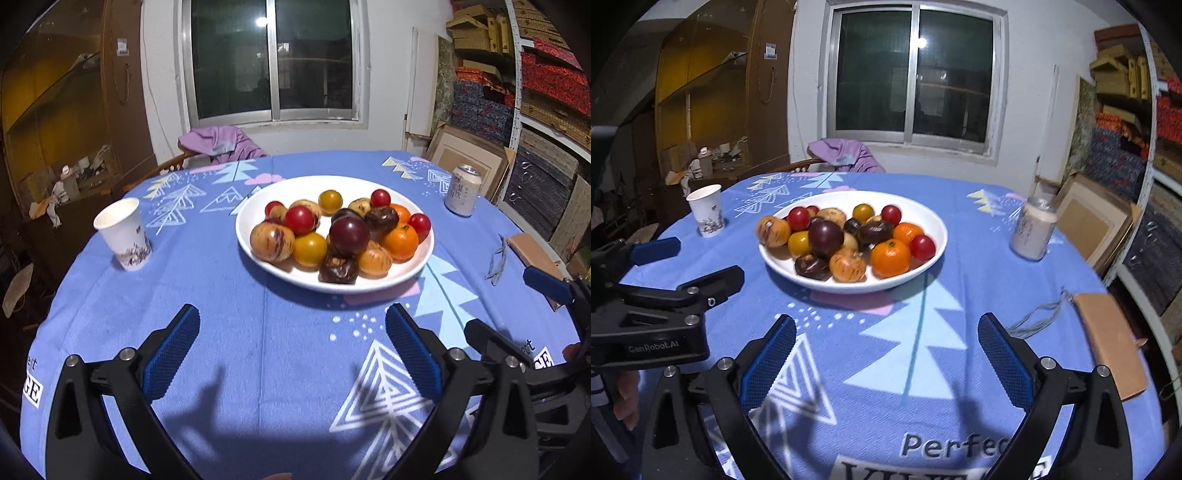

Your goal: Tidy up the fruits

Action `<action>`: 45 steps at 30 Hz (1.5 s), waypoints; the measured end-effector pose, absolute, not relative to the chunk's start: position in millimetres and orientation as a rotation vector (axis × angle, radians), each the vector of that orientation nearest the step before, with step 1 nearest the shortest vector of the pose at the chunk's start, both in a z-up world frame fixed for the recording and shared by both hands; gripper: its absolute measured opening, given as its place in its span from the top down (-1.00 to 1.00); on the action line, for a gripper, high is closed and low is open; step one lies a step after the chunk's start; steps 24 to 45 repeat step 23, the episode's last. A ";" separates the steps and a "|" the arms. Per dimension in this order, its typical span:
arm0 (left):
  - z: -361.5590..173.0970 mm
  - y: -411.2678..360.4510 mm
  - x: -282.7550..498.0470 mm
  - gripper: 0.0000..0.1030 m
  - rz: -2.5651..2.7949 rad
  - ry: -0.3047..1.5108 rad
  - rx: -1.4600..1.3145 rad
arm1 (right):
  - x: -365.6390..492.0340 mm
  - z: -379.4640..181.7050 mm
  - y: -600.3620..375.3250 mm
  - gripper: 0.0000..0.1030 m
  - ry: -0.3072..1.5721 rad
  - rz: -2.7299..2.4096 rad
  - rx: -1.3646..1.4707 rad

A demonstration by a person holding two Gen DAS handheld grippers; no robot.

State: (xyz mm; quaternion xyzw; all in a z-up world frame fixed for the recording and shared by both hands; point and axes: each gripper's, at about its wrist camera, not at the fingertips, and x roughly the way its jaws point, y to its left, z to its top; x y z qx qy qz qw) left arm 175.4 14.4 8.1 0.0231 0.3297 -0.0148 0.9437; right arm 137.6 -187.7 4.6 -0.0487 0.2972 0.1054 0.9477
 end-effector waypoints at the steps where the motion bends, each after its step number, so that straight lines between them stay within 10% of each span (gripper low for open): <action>1: 7.6 14.9 175.7 -0.92 -0.031 0.675 0.044 | 137.5 4.3 -187.7 -0.93 0.608 0.218 -0.096; 45: 10.1 16.3 170.8 -0.92 -0.024 0.644 0.048 | 136.6 5.9 -189.7 -0.93 0.608 0.234 -0.069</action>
